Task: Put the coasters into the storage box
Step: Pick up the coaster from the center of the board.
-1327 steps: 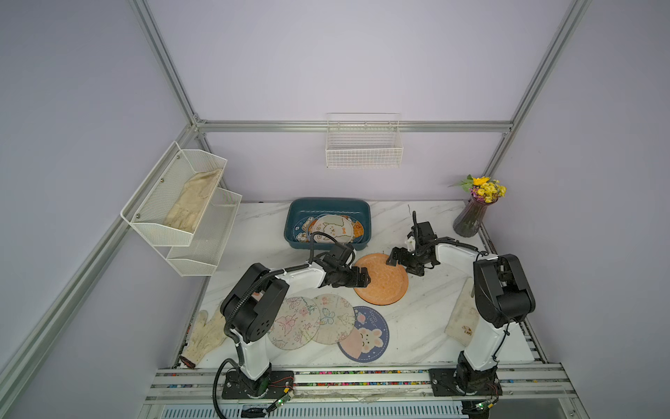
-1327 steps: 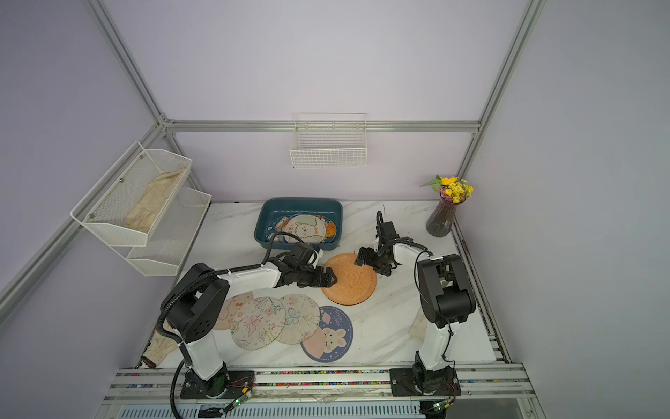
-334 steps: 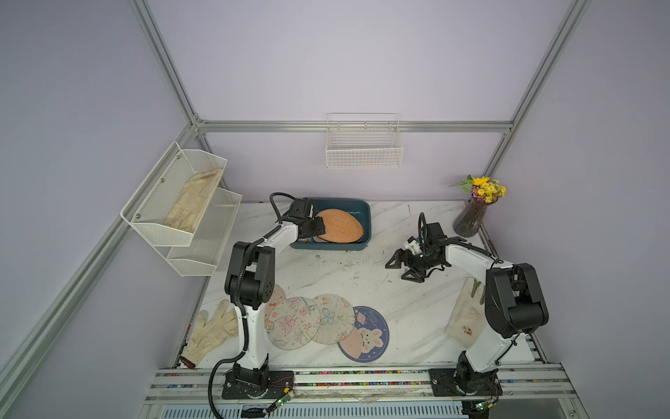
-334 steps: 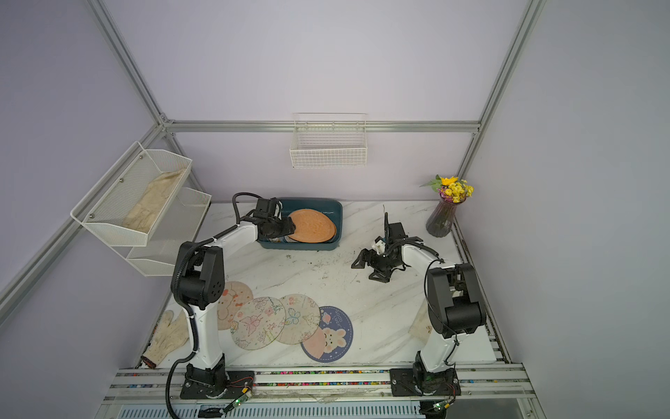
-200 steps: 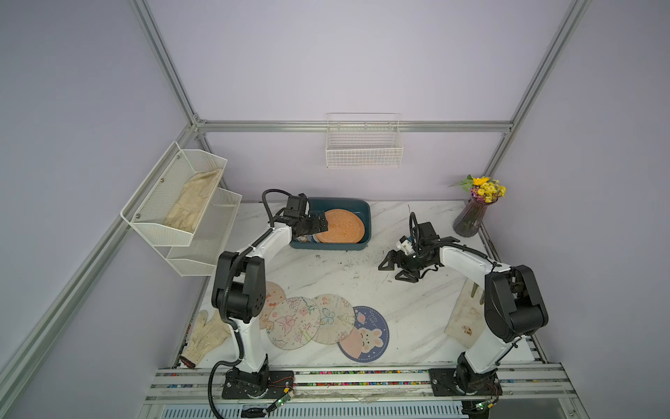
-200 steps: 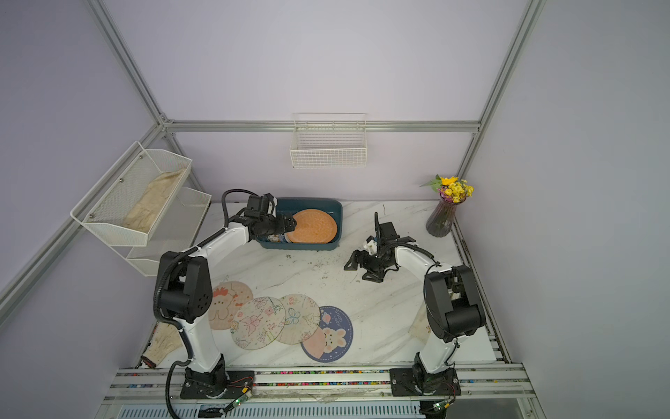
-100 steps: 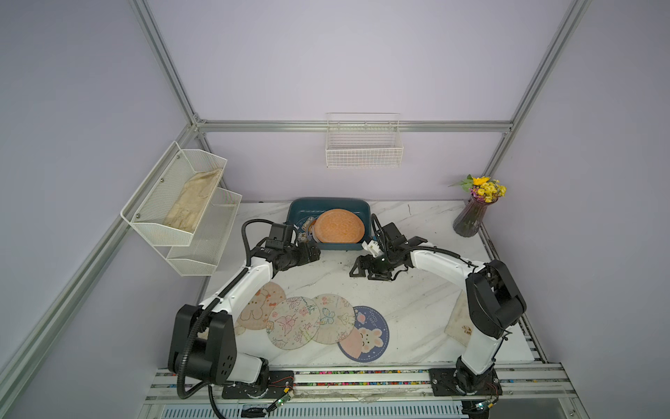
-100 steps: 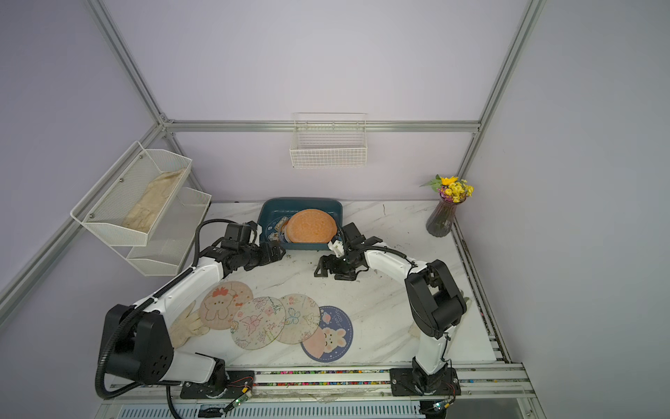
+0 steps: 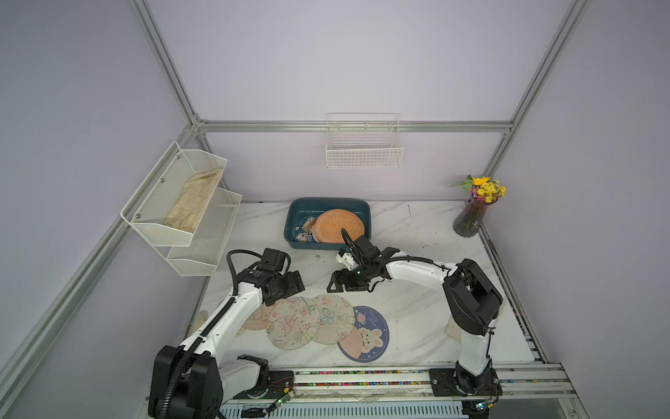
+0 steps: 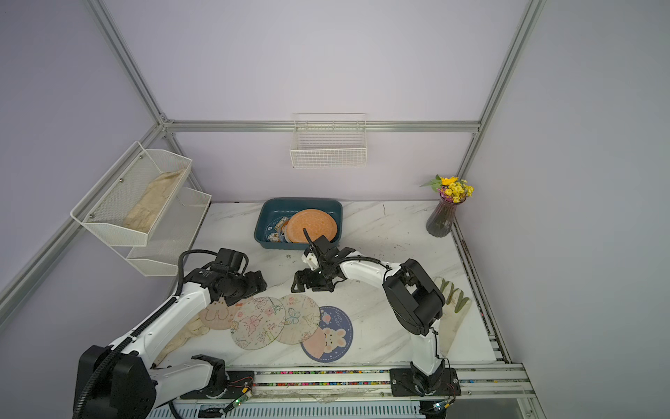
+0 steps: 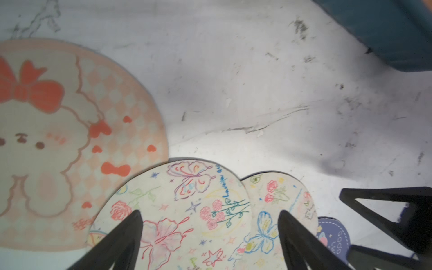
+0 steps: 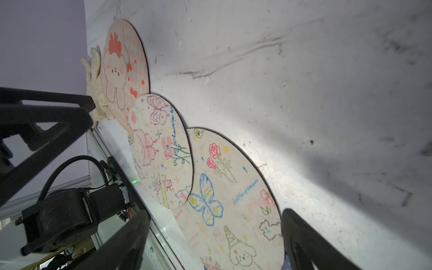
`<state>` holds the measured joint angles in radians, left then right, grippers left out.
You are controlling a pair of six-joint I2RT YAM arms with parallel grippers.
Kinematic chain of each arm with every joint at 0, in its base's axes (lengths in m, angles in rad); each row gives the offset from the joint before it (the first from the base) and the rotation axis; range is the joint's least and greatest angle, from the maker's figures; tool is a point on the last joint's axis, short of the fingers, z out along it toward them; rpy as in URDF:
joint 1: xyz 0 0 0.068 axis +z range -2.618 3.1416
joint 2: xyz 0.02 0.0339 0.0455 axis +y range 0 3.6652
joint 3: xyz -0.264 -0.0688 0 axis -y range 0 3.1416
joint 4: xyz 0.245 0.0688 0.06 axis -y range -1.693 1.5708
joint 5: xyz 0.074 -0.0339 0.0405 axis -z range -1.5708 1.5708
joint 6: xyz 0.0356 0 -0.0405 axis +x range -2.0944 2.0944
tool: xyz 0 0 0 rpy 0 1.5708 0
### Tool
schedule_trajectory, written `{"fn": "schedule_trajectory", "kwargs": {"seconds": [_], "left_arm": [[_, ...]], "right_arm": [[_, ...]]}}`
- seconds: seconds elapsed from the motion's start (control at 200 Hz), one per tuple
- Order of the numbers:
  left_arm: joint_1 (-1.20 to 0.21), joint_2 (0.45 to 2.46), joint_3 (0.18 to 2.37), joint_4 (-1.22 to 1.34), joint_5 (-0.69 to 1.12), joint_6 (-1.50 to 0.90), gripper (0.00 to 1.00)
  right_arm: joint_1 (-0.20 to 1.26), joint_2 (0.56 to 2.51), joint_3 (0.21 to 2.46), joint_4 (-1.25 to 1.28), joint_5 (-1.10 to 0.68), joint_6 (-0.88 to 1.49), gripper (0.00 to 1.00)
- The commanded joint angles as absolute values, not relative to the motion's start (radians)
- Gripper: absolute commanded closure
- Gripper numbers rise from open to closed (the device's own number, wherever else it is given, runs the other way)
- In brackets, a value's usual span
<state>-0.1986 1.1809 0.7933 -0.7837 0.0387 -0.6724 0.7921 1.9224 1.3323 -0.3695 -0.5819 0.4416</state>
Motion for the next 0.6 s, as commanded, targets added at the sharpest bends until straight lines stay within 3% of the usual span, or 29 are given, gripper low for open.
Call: {"fn": "schedule_trajectory", "kwargs": {"seconds": [0.0, 0.315, 0.595], "left_arm": [[-0.168, 1.151, 0.725, -0.81, 0.003, -0.73, 0.11], [-0.089, 1.075, 0.598, -0.786, 0.015, -0.803, 0.03], [-0.077, 1.008, 0.538, -0.794, 0.032, -0.868, 0.02]], "right_arm": [[0.814, 1.938, 1.362, -0.348, -0.568, 0.458, 0.1], [0.841, 1.972, 1.396, -0.354, -0.572, 0.46, 0.1], [0.878, 2.027, 1.455, -0.375, -0.575, 0.449, 0.1]]}}
